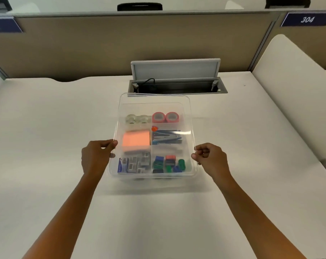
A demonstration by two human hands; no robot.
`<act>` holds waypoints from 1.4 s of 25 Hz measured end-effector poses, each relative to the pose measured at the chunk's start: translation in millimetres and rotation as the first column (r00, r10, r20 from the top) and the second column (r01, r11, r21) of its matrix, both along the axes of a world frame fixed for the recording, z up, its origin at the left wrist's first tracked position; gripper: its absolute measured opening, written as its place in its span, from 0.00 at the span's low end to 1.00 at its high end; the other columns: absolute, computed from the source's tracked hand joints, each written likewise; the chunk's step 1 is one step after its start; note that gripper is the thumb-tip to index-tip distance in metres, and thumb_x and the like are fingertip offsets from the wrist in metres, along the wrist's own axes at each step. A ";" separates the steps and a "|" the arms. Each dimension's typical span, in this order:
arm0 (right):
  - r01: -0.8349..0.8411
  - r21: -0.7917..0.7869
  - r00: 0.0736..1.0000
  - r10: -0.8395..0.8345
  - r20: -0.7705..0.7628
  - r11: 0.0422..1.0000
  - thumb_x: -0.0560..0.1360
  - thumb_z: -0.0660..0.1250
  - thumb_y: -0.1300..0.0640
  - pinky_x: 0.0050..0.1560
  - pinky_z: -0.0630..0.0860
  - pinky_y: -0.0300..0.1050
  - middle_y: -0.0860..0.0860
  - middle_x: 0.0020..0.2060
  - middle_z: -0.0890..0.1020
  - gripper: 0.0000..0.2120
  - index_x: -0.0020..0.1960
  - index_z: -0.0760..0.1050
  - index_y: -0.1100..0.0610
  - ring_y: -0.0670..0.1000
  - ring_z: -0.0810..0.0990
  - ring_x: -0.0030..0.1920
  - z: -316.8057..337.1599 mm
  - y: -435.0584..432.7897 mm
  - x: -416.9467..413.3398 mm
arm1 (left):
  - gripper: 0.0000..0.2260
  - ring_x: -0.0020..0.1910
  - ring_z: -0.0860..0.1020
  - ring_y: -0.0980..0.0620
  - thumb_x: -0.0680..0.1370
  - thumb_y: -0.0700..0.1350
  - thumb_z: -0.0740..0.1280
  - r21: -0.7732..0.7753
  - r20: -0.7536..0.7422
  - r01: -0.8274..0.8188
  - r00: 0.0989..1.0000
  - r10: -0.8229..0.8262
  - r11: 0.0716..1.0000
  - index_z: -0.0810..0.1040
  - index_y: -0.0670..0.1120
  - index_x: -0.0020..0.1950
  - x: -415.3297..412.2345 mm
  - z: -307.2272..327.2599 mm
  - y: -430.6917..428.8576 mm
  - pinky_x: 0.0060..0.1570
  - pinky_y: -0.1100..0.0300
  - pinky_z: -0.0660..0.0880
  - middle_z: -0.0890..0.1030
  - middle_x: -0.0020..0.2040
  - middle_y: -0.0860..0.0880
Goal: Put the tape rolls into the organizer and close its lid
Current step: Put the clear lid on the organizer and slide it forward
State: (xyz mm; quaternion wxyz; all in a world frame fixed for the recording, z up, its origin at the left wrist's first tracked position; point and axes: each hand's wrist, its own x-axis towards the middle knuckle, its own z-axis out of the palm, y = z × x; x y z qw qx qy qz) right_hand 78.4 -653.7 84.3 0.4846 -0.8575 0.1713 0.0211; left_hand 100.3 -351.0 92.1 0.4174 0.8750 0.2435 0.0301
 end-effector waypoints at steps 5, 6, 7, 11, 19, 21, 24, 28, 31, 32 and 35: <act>-0.012 -0.037 0.999 0.010 -0.039 0.999 0.71 0.74 0.60 0.52 0.77 0.44 0.56 0.45 0.82 0.13 0.54 0.78 0.61 0.56 0.82 0.45 -1.3 7.3 4.1 | 0.11 0.41 0.77 0.42 0.76 0.54 0.66 0.150 0.035 -0.090 0.996 0.086 0.985 0.85 0.51 0.51 9.6 -3.8 -4.8 0.39 0.57 0.67 0.84 0.37 0.45; -0.020 -0.038 0.999 0.018 -0.042 0.999 0.71 0.74 0.60 0.51 0.77 0.43 0.56 0.46 0.82 0.13 0.54 0.78 0.61 0.55 0.81 0.44 -1.6 8.5 4.1 | 0.11 0.42 0.78 0.41 0.76 0.53 0.66 0.164 0.050 -0.091 0.995 0.084 0.982 0.85 0.51 0.51 9.7 -5.3 -3.7 0.39 0.56 0.68 0.85 0.39 0.43; -0.024 -0.036 0.999 0.022 -0.044 0.999 0.71 0.74 0.59 0.50 0.76 0.43 0.56 0.46 0.83 0.13 0.54 0.78 0.61 0.55 0.81 0.44 -2.2 9.8 4.5 | 0.11 0.44 0.78 0.39 0.76 0.53 0.66 0.175 0.065 -0.095 0.994 0.084 0.980 0.85 0.50 0.52 9.6 -7.0 -2.1 0.39 0.55 0.68 0.85 0.42 0.42; -0.039 -0.016 0.998 0.038 -0.047 0.999 0.72 0.73 0.59 0.52 0.78 0.45 0.58 0.47 0.83 0.13 0.54 0.78 0.61 0.57 0.82 0.45 -2.0 14.7 5.9 | 0.12 0.44 0.79 0.37 0.76 0.53 0.66 0.212 0.093 -0.119 0.990 0.101 0.970 0.84 0.49 0.52 5.9 -12.0 3.0 0.40 0.54 0.69 0.85 0.44 0.41; -0.044 0.258 0.963 0.109 -0.245 0.965 0.73 0.72 0.59 0.49 0.82 0.50 0.56 0.45 0.81 0.16 0.59 0.75 0.61 0.54 0.82 0.36 -10.5 7.1 -18.6 | 0.11 0.46 0.81 0.42 0.75 0.55 0.66 0.218 0.073 -0.096 0.994 0.082 0.971 0.83 0.51 0.49 5.6 -13.1 7.8 0.43 0.55 0.70 0.85 0.45 0.46; 0.043 0.379 0.962 0.064 -0.266 0.925 0.73 0.72 0.63 0.50 0.81 0.52 0.57 0.43 0.82 0.15 0.58 0.75 0.64 0.54 0.81 0.36 -15.0 6.6 -22.9 | 0.11 0.46 0.81 0.43 0.75 0.55 0.66 0.220 0.053 -0.067 0.997 0.056 0.973 0.82 0.51 0.49 6.5 -11.4 8.8 0.43 0.55 0.70 0.85 0.47 0.48; 0.123 0.513 0.956 0.036 -0.290 0.850 0.72 0.71 0.67 0.46 0.80 0.47 0.57 0.41 0.81 0.14 0.57 0.76 0.67 0.54 0.80 0.37 -16.9 5.3 -22.3 | 0.15 0.50 0.79 0.45 0.73 0.59 0.67 0.308 0.034 -0.003 0.999 -0.008 0.951 0.81 0.50 0.50 3.4 -5.3 10.4 0.44 0.55 0.69 0.82 0.49 0.52; 0.144 0.557 0.941 0.060 -0.332 0.818 0.73 0.68 0.69 0.38 0.79 0.40 0.56 0.37 0.80 0.06 0.50 0.77 0.65 0.52 0.78 0.36 -17.4 8.3 -19.4 | 0.18 0.43 0.81 0.45 0.71 0.62 0.69 0.195 -0.165 0.042 0.986 -0.009 0.980 0.79 0.48 0.48 -12.5 -3.5 18.5 0.44 0.55 0.76 0.82 0.42 0.52; 0.141 0.583 0.935 0.085 -0.344 0.800 0.74 0.67 0.70 0.33 0.80 0.37 0.56 0.36 0.79 0.04 0.46 0.77 0.63 0.51 0.78 0.35 -16.7 10.4 -19.2 | 0.17 0.37 0.81 0.50 0.72 0.55 0.71 -0.130 -0.290 -0.008 0.957 -0.031 0.992 0.79 0.43 0.50 -24.4 -6.8 22.6 0.32 0.60 0.73 0.82 0.39 0.45; 0.131 0.579 0.938 0.090 -0.336 0.805 0.74 0.67 0.69 0.35 0.80 0.38 0.56 0.36 0.79 0.04 0.47 0.76 0.63 0.52 0.78 0.35 -16.7 9.8 -19.4 | 0.15 0.37 0.80 0.51 0.73 0.52 0.71 -0.207 -0.301 -0.031 0.953 -0.033 0.978 0.79 0.41 0.51 -27.3 -7.6 25.2 0.31 0.61 0.71 0.82 0.39 0.44; 0.097 0.544 0.944 0.095 -0.315 0.834 0.73 0.69 0.67 0.43 0.82 0.47 0.58 0.39 0.80 0.08 0.52 0.74 0.63 0.54 0.80 0.36 -17.7 5.5 -20.9 | 0.10 0.37 0.80 0.52 0.75 0.45 0.70 -0.338 -0.297 -0.058 0.954 -0.048 0.939 0.79 0.39 0.51 -31.9 -7.8 31.8 0.33 0.63 0.71 0.82 0.38 0.43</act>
